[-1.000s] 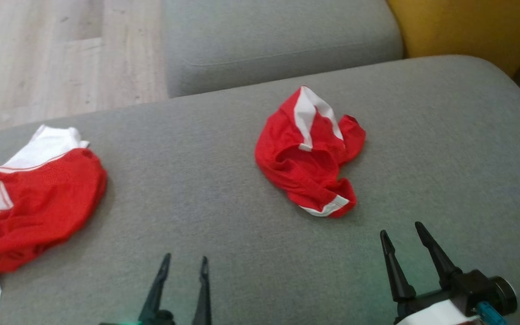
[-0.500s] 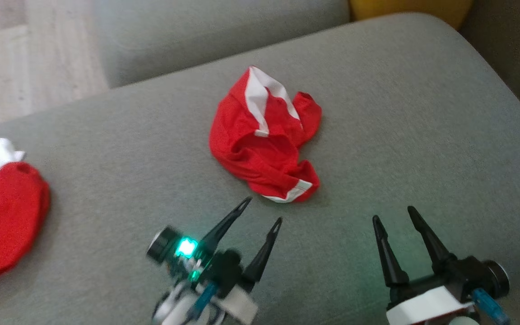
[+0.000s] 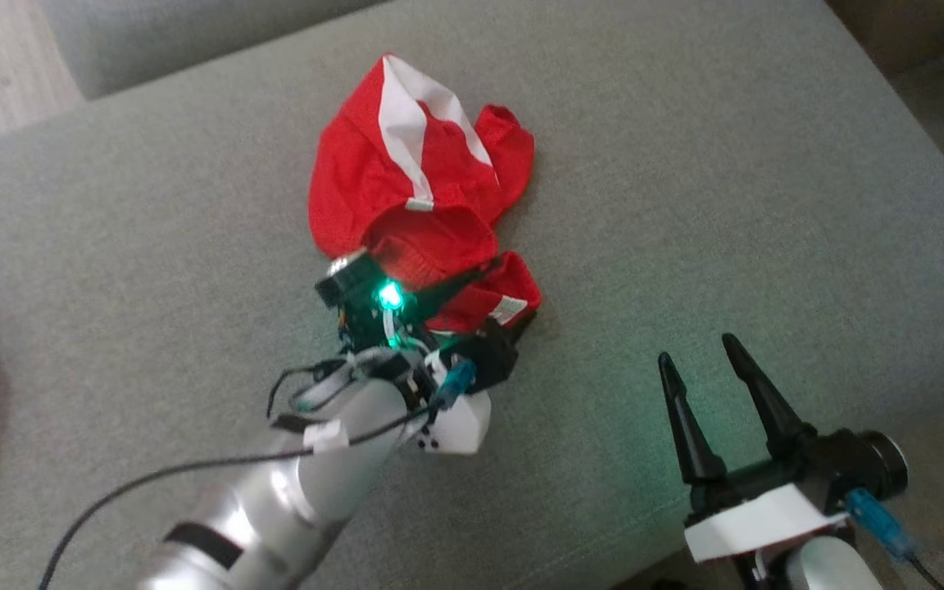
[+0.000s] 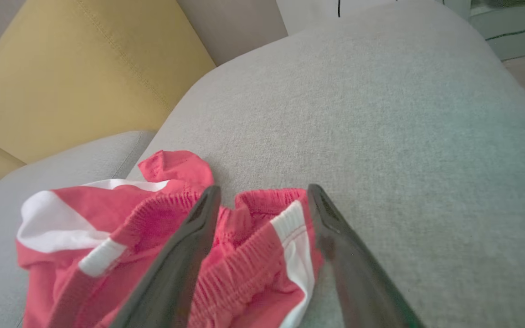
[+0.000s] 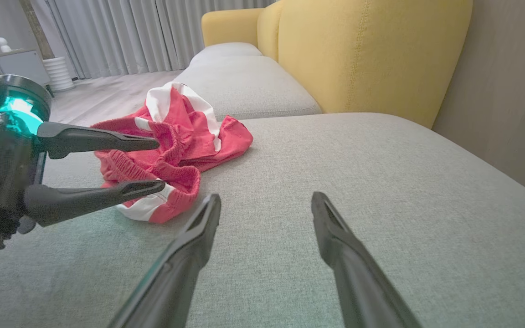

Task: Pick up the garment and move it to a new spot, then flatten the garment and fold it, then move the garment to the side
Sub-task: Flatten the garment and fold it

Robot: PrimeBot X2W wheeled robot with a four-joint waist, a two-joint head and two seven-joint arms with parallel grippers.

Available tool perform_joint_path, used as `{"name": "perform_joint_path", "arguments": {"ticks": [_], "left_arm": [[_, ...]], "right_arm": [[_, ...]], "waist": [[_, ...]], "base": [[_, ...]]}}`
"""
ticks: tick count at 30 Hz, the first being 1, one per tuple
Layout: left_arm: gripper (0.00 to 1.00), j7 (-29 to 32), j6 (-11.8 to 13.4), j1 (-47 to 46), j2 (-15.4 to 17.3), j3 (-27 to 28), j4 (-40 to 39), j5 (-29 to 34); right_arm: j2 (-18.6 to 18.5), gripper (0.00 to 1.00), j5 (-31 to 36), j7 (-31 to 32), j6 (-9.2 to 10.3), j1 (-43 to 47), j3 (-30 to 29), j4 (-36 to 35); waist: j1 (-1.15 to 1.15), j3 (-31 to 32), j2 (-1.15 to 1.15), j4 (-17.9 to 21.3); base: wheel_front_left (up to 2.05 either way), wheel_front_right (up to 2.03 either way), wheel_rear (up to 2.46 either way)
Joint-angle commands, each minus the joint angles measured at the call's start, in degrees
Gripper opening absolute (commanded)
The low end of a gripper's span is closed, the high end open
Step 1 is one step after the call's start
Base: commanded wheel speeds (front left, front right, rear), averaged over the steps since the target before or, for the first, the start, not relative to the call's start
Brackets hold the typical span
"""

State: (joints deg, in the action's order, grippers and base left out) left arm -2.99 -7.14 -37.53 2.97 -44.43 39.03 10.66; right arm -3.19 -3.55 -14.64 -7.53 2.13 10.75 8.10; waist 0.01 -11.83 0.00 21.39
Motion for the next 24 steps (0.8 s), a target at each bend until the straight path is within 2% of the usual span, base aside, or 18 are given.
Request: {"name": "perform_joint_path", "arguments": {"ticks": [1,8,9,10,11,12,15,19,21,22,24], "left_arm": [[1.00,0.4,-0.2,-3.7,0.0,0.5,-0.2,0.0],[1.00,3.0,-0.3,-6.3,0.0,-5.0,7.2,-3.4],[0.92,3.2,-0.3,-6.5,-0.1,-6.4,7.8,-4.5],[0.49,3.3,-0.3,-6.8,-0.1,-7.5,8.2,-5.5],[0.19,3.3,-0.3,-7.2,-0.1,-8.6,8.4,-6.5],[0.00,3.2,-0.3,-7.6,-0.1,-9.5,8.5,-7.3],[0.00,2.7,-0.3,-8.6,-0.1,-12.0,8.4,-9.6],[0.00,0.1,-0.3,-9.5,-0.1,-12.4,5.5,-13.4],[0.00,-1.4,-0.3,-10.0,-0.1,-11.3,2.6,-16.5],[0.00,-3.1,0.4,-10.9,-0.1,-9.2,-1.3,-20.9],[0.00,-4.5,1.8,-12.9,-0.1,-6.6,-5.2,-25.8]], "right_arm": [[0.0,1.00,-0.4,-0.4,0.04,-2.1,1.5,-1.8],[0.0,1.00,-0.5,-0.4,0.04,-2.5,1.6,-1.4],[0.0,1.00,-0.5,-0.4,0.04,-2.5,1.6,-1.3],[0.0,1.00,-0.5,-0.4,0.04,-2.6,1.5,-1.3],[0.0,1.00,-0.5,-0.4,0.04,-2.7,1.6,-1.3],[0.0,1.00,-0.5,-0.4,0.04,-2.8,1.7,-1.3],[0.1,1.00,-0.6,-0.4,0.04,-3.0,2.0,-1.2],[0.1,1.00,-0.5,-0.4,0.04,-2.8,2.4,-0.9],[0.1,1.00,-0.5,-0.4,0.04,-2.5,2.6,-0.7],[0.1,1.00,-0.5,-0.4,0.04,-2.2,2.6,-0.5],[0.1,1.00,-0.4,-0.4,0.04,-1.9,2.6,-0.4]], "waist": [[-0.01,-2.0,0.00,0.7],[-0.01,-3.1,0.00,0.4],[-0.01,-3.2,0.00,0.3],[-0.01,-3.3,0.00,0.1],[-0.01,-3.3,0.00,0.0],[-0.01,-3.3,0.00,-0.2],[-0.01,-3.0,0.00,-0.4],[-0.01,-1.9,0.00,-0.3],[-0.01,-1.0,0.00,-0.2],[-0.01,0.2,0.00,-0.1],[-0.01,1.3,0.00,-0.1]], "base": [[0.00,0.00,0.00],[0.00,0.00,0.00],[0.00,0.00,0.00],[0.00,0.00,0.00],[0.00,0.00,0.00],[0.00,0.00,0.00],[0.00,0.00,0.00],[0.00,0.00,0.00],[0.00,0.00,0.00],[0.00,0.00,0.00],[0.00,0.00,0.00]]}}
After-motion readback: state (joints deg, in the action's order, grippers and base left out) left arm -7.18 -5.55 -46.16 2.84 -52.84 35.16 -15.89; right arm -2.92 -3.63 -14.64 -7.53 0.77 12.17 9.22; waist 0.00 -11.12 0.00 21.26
